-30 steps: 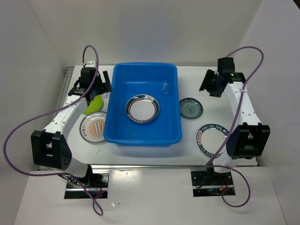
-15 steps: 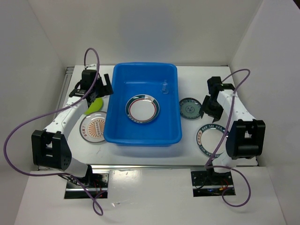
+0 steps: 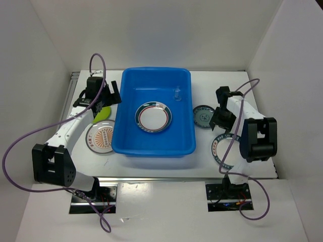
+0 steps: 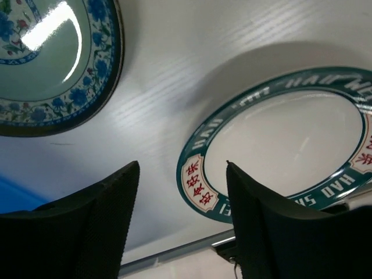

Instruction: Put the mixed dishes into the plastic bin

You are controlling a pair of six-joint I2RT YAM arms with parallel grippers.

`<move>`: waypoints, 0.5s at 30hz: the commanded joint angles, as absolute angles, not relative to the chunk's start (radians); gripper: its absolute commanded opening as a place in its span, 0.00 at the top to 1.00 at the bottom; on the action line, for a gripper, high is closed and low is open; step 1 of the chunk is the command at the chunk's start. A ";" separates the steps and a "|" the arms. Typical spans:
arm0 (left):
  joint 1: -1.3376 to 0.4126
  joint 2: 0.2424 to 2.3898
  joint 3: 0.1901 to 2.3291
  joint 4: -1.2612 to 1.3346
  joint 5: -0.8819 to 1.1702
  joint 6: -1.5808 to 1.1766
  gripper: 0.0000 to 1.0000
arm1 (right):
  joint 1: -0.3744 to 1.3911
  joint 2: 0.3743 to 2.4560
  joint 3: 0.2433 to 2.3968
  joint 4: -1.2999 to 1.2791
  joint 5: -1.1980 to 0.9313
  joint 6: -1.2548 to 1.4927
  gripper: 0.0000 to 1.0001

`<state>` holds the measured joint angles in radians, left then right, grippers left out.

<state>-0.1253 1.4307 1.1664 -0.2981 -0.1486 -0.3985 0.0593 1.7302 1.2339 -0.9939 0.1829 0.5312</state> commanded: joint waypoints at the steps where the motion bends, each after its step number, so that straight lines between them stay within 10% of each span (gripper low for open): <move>1: -0.123 1.399 1.160 -0.275 -0.152 -0.411 0.00 | 0.044 1.602 1.197 -0.992 0.137 0.603 0.35; 4: -0.123 1.399 1.160 -0.275 -0.152 -0.411 0.00 | 0.044 1.562 1.186 -1.066 0.137 0.630 0.44; 9: -0.123 1.408 1.160 -0.275 -0.143 -0.411 0.00 | 0.055 1.571 1.128 -1.147 0.153 0.650 1.00; 15: -0.123 1.428 1.160 -0.275 -0.124 -0.411 0.00 | 0.156 1.526 1.097 -1.230 0.120 0.695 1.00</move>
<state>-0.1253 1.4300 1.1645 -0.2985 -0.1440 -0.3988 0.1089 1.5730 1.1099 -1.1393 0.1349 0.6487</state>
